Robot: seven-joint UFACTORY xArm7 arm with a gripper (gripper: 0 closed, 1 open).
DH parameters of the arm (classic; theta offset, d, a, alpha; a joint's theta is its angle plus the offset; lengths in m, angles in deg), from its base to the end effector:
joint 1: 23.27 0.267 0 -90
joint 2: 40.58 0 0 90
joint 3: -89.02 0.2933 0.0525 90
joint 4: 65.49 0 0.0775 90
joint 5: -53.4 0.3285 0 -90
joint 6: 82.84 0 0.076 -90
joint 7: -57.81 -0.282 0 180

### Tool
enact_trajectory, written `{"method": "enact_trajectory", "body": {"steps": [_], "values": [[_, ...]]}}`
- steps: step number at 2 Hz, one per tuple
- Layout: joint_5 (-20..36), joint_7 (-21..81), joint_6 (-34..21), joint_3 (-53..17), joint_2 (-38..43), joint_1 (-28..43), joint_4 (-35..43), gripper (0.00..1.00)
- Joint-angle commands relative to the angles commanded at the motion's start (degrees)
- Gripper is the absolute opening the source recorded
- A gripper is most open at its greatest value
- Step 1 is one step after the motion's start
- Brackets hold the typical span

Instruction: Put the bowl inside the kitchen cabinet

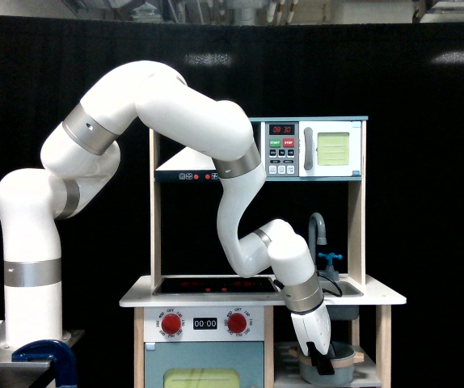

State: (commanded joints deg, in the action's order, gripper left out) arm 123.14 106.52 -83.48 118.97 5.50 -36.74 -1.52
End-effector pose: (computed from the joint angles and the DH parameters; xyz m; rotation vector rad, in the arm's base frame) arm 0.5447 0.1407 -0.0799 -2.6329 0.3864 -0.3667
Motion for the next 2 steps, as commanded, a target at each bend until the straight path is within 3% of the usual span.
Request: {"method": "enact_trajectory", "body": {"steps": [2], "values": [[-3.1, -0.9, -2.0, 1.7, -5.0, -6.1, -5.6, 1.00]]}}
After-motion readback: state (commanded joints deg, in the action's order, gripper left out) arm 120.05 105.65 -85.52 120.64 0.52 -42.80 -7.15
